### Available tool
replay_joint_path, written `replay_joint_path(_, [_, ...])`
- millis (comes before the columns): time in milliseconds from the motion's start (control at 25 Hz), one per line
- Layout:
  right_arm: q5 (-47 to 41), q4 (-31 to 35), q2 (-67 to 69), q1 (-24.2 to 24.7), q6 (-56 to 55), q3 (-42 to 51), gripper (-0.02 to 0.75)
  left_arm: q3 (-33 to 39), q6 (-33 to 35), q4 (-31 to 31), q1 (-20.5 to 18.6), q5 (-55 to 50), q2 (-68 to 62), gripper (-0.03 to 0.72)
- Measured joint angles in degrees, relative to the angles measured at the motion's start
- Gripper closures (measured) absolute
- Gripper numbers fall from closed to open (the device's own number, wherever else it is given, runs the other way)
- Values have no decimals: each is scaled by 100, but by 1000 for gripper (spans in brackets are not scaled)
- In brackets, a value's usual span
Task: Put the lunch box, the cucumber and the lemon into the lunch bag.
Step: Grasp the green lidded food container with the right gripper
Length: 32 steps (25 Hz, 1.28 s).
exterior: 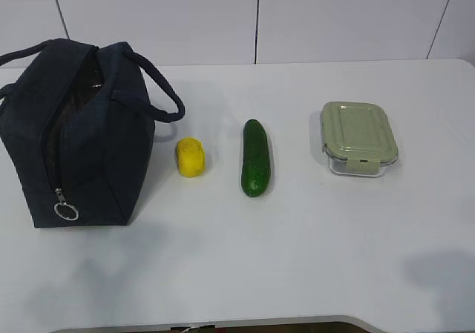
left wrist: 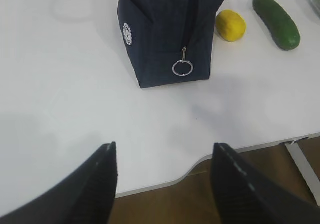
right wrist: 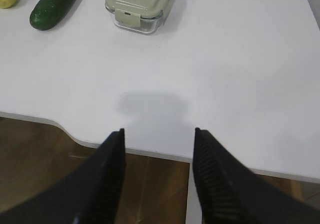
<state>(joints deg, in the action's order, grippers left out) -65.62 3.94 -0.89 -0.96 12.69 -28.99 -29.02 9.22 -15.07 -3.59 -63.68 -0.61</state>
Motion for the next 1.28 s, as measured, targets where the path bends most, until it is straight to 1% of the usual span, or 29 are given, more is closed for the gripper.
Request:
replay_joint_path(160, [0,0,0,0,0,0,370,0,0,0,0,0,0,273])
replay_joint_path(400, [0,0,0,0,0,0,370,0,0,0,0,0,0,321])
replay_joint_path(720, [0,0,0,0,0,0,370,0,0,0,0,0,0,330])
replay_joint_path(800, [0,0,0,0,0,0,370,0,0,0,0,0,0,323])
replay_joint_path(1000, [0,0,0,0,0,0,370,0,0,0,0,0,0,258])
replay_joint_path(1280, [0,0,0,0,0,0,370,0,0,0,0,0,0,249])
